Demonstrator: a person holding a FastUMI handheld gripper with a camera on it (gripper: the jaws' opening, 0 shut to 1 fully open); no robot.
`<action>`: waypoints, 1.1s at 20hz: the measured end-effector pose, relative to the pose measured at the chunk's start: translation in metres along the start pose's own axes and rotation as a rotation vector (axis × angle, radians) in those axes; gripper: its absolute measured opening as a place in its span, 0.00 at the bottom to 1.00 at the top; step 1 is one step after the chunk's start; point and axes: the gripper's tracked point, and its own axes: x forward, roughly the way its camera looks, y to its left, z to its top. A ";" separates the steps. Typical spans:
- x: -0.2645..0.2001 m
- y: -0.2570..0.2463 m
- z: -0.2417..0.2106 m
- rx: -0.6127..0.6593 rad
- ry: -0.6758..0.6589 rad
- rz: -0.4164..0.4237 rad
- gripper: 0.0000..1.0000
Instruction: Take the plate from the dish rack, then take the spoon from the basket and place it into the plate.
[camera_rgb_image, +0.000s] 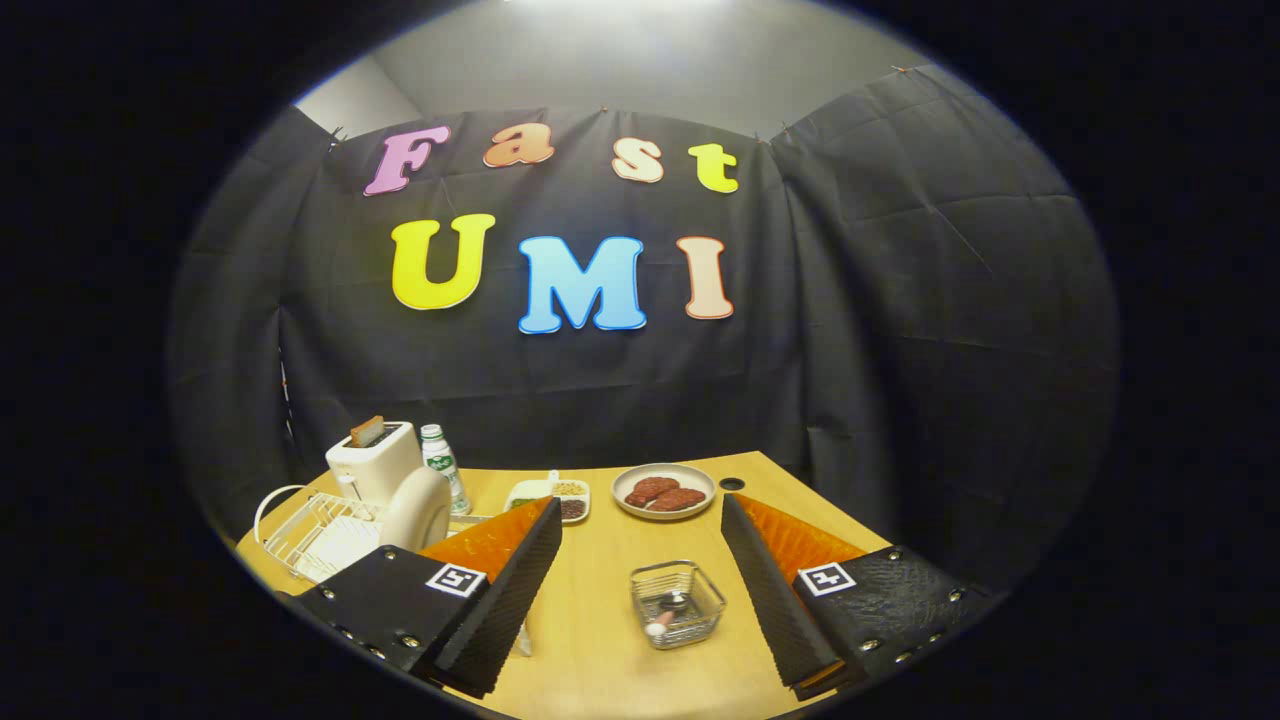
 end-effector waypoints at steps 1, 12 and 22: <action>0.003 0.019 0.001 0.000 0.004 0.012 0.98; 0.057 0.166 -0.045 -0.046 0.137 0.122 0.97; 0.084 0.196 -0.067 -0.254 0.251 0.008 0.25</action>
